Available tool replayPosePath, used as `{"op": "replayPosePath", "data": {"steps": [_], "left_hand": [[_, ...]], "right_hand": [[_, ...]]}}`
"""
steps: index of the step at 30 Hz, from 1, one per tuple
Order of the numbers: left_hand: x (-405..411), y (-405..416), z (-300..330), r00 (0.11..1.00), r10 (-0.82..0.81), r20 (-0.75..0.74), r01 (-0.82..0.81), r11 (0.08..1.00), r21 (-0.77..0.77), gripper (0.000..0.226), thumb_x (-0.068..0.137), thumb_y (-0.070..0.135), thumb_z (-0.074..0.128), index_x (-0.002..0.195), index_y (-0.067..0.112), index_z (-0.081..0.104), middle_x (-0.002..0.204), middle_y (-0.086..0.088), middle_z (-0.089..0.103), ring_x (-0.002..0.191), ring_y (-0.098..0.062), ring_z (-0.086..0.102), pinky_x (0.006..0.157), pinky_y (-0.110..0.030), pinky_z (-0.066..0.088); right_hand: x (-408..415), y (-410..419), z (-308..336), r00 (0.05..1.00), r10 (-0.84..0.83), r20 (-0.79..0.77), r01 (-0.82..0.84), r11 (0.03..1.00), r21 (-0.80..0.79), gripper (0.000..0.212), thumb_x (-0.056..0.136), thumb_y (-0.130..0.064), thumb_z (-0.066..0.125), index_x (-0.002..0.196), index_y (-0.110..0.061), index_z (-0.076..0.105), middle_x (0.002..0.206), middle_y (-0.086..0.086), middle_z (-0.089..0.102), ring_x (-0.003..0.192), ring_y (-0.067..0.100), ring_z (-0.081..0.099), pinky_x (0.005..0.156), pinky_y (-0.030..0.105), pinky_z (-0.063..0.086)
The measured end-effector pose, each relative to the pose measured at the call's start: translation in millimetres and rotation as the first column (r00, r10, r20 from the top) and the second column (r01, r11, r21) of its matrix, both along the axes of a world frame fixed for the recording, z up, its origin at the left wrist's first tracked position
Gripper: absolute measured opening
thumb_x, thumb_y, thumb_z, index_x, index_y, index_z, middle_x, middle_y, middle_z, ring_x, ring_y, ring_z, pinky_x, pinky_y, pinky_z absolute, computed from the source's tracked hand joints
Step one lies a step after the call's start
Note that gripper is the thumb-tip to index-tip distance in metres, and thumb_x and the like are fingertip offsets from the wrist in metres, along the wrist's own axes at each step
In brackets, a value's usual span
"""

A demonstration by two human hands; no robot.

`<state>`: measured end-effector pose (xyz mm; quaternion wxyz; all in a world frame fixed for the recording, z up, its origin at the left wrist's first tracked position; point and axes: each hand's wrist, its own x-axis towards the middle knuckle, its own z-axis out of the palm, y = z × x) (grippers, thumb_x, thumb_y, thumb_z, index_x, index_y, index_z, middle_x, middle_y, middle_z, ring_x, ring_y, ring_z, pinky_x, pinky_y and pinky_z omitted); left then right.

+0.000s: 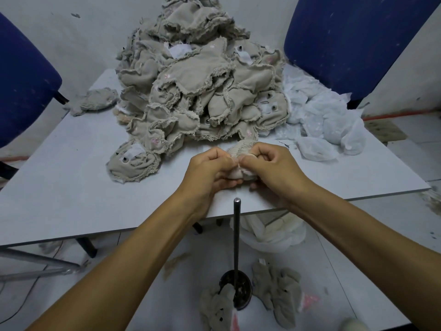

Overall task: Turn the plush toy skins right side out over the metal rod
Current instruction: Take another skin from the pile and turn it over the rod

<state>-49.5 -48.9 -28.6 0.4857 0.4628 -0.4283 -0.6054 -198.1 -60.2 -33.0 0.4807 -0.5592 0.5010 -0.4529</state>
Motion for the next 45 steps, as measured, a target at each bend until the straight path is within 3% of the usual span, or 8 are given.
{"op": "replayPosePath", "data": {"steps": [8, 12, 18, 24, 31, 36, 42, 45], "left_hand": [[-6.9, -3.5, 3.4, 0.995, 0.071, 0.076, -0.072, 0.997, 0.023, 0.036, 0.080, -0.002, 0.069, 0.055, 0.018, 0.054, 0.059, -0.003, 0.061, 0.055, -0.015, 0.063, 0.049, -0.024, 0.052], [-9.5, -7.3, 3.6, 0.984, 0.157, 0.083, -0.164, 0.983, 0.082, 0.038, 0.081, -0.001, 0.065, 0.054, 0.019, 0.048, 0.056, -0.003, 0.058, 0.047, -0.013, 0.057, 0.042, -0.020, 0.046], [-14.2, -14.2, 1.1, 0.955, 0.284, 0.083, -0.291, 0.952, 0.092, 0.040, 0.080, -0.003, 0.063, 0.051, 0.017, 0.044, 0.046, -0.003, 0.045, 0.044, -0.017, 0.044, 0.045, -0.024, 0.036], [12.5, -9.2, 9.3, 0.975, -0.072, -0.209, 0.102, 0.986, 0.132, 0.005, 0.072, 0.006, 0.059, 0.075, 0.009, 0.058, 0.068, -0.008, 0.064, 0.062, -0.020, 0.067, 0.058, -0.023, 0.057], [11.4, -3.1, 3.5, 0.996, -0.031, -0.082, 0.036, 0.998, 0.059, 0.021, 0.086, -0.010, 0.062, 0.075, 0.007, 0.055, 0.074, -0.015, 0.066, 0.065, -0.024, 0.071, 0.060, -0.024, 0.060], [7.7, -3.3, 5.1, 0.997, 0.064, -0.050, -0.060, 0.995, 0.084, 0.024, 0.086, -0.009, 0.062, 0.070, 0.009, 0.056, 0.067, -0.015, 0.068, 0.057, -0.024, 0.070, 0.049, -0.023, 0.056], [-8.5, -3.0, -7.2, 0.951, 0.231, 0.205, -0.225, 0.973, -0.054, 0.024, 0.083, -0.005, 0.068, 0.070, 0.009, 0.053, 0.054, -0.007, 0.054, 0.049, -0.023, 0.065, 0.048, -0.026, 0.055], [-14.7, -5.0, -8.5, 0.916, 0.287, 0.282, -0.271, 0.958, -0.093, 0.023, 0.082, -0.002, 0.067, 0.067, 0.010, 0.054, 0.053, -0.004, 0.058, 0.053, -0.025, 0.069, 0.054, -0.029, 0.058]], "right_hand": [[-6.8, -2.6, -3.5, 0.996, 0.082, 0.019, -0.081, 0.997, -0.011, 0.026, 0.081, 0.005, 0.067, 0.068, -0.013, 0.053, 0.054, 0.002, 0.042, 0.052, 0.013, 0.045, 0.043, 0.016, 0.039], [-8.0, -1.7, -5.4, 0.985, 0.167, -0.050, -0.169, 0.985, -0.029, 0.015, 0.083, -0.019, 0.068, 0.077, -0.014, 0.056, 0.062, 0.000, 0.049, 0.055, 0.009, 0.050, 0.050, 0.020, 0.044], [-6.0, 4.0, -10.0, 0.939, 0.149, -0.311, -0.195, 0.973, -0.123, 0.046, 0.072, -0.052, 0.080, 0.089, -0.016, 0.056, 0.067, 0.001, 0.059, 0.060, 0.012, 0.062, 0.061, 0.034, 0.055], [-7.9, 1.9, -12.1, 0.980, -0.003, -0.201, -0.037, 0.980, -0.196, 0.025, 0.088, -0.032, 0.072, 0.078, -0.013, 0.059, 0.061, -0.005, 0.058, 0.055, 0.012, 0.066, 0.051, 0.029, 0.057], [-0.9, -1.1, -8.3, 0.988, -0.044, -0.147, 0.028, 0.993, -0.112, 0.018, 0.080, -0.018, 0.073, 0.067, -0.021, 0.061, 0.056, -0.003, 0.055, 0.058, 0.014, 0.064, 0.063, 0.042, 0.062], [-13.0, 1.7, -2.5, 0.963, 0.260, 0.064, -0.261, 0.965, 0.006, 0.012, 0.088, -0.021, 0.066, 0.081, -0.012, 0.061, 0.071, 0.004, 0.057, 0.066, 0.013, 0.057, 0.059, 0.028, 0.055], [-14.8, 7.8, -6.5, 0.977, 0.154, -0.149, -0.164, 0.985, -0.060, 0.027, 0.092, -0.027, 0.068, 0.086, -0.001, 0.063, 0.061, 0.003, 0.057, 0.058, 0.013, 0.062, 0.069, 0.044, 0.058], [-10.2, 3.5, -8.6, 0.980, 0.043, -0.197, -0.062, 0.994, -0.090, 0.022, 0.090, -0.026, 0.069, 0.078, -0.008, 0.064, 0.054, -0.005, 0.055, 0.050, 0.003, 0.057, 0.061, 0.026, 0.055]]}}
